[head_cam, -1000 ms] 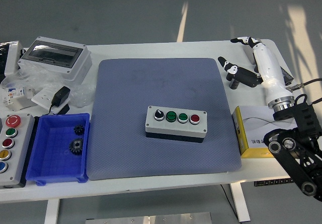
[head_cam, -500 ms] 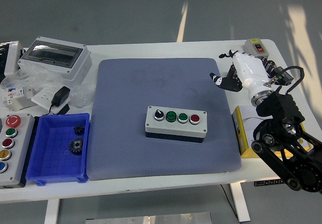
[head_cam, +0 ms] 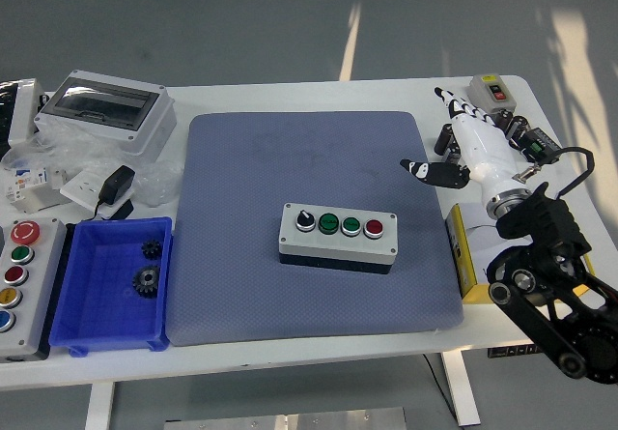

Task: Pick up the button,place it on the desk,press the button,press the button

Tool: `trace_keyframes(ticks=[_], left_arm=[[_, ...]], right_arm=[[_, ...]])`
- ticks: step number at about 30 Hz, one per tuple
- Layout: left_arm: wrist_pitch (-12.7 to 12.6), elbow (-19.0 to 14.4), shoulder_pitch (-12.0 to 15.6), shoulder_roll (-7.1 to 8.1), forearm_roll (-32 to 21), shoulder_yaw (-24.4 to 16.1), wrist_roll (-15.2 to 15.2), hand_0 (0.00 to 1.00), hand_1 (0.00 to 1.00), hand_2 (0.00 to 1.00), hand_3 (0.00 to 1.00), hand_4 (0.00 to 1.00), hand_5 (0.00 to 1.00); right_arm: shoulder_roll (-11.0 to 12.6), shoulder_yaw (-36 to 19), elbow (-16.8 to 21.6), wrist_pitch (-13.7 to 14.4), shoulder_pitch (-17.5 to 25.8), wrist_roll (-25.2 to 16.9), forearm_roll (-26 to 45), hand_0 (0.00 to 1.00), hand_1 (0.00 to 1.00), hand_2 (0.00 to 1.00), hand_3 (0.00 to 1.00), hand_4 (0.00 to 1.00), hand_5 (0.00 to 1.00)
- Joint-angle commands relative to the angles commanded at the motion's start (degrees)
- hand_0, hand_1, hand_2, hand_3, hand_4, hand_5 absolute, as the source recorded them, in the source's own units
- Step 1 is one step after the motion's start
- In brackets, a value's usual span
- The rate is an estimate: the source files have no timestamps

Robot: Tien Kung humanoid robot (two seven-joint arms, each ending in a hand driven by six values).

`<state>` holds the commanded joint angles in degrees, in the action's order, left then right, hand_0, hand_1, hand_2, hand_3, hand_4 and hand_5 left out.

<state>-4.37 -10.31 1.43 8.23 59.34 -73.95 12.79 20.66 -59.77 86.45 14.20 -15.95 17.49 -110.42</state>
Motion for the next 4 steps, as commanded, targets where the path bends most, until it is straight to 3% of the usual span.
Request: trace_keyframes(ticks=[4], left_arm=[[0.1,0.0,0.1,-0.76,0.1,-0.4,0.2,0.624,0.572,0.546,0.602,0.619,0.181]], right_arm=[[0.5,-3.3,0.5,-1.5,1.6,-6.4,7.9,0.998,0.998,0.998,0.998,0.849,0.229]])
